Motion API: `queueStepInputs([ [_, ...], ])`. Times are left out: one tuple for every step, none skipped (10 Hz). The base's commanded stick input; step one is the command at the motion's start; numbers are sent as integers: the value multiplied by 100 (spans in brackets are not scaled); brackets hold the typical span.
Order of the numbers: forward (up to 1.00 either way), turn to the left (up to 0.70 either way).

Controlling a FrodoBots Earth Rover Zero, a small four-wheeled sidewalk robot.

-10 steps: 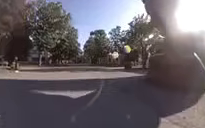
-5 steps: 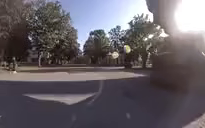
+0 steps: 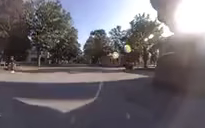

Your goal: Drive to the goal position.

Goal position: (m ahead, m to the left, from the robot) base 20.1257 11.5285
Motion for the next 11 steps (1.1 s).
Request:
queueStepInputs([
  [60,0],
  [60,0],
  [60,0],
  [60,0],
  [60,0],
  [60,0],
  [60,0],
  [60,0],
  [60,0],
  [60,0],
  [60,0],
])
